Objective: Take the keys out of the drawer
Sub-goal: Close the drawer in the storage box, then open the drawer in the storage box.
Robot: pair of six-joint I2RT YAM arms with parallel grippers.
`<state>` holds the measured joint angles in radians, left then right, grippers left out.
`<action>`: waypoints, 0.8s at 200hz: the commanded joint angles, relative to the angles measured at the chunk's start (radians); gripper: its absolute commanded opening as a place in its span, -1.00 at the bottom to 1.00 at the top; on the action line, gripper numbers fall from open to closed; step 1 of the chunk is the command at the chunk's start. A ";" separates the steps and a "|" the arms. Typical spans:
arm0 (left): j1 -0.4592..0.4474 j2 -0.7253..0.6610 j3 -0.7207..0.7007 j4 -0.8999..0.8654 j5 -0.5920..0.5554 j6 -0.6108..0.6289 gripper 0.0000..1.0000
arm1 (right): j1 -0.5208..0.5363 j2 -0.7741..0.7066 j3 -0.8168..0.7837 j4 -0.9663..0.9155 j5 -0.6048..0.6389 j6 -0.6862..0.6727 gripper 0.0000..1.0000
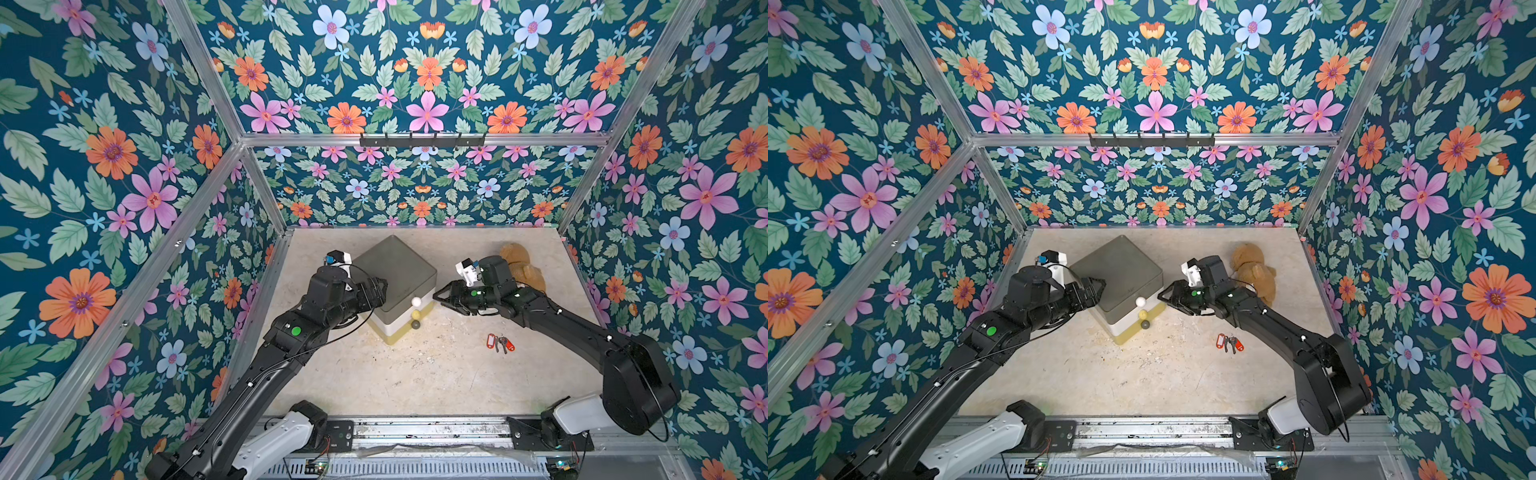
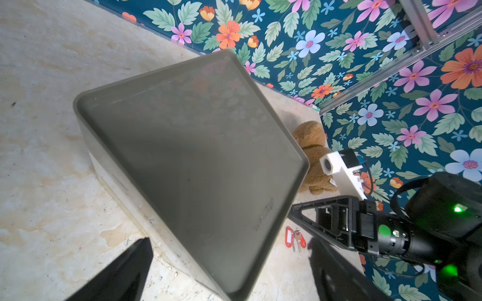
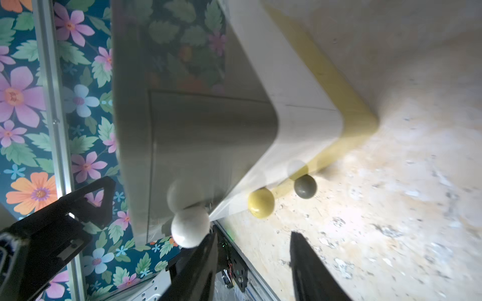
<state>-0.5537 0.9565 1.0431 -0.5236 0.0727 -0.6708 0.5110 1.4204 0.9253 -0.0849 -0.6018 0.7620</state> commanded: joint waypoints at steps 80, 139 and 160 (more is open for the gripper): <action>0.007 0.222 0.253 0.016 0.098 0.114 0.99 | -0.067 -0.164 -0.221 0.169 -0.024 -0.019 0.17; 0.066 0.366 0.346 0.099 0.233 0.117 0.99 | -0.027 -0.119 -0.277 0.305 -0.126 0.053 0.18; 0.091 0.405 0.350 0.140 0.280 0.105 0.99 | 0.005 -0.095 -0.277 0.338 -0.115 0.063 0.18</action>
<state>-0.4835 1.3327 1.3834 -0.4599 0.2676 -0.5659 0.4908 1.3056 0.6498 0.1604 -0.6979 0.7986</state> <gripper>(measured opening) 0.994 0.590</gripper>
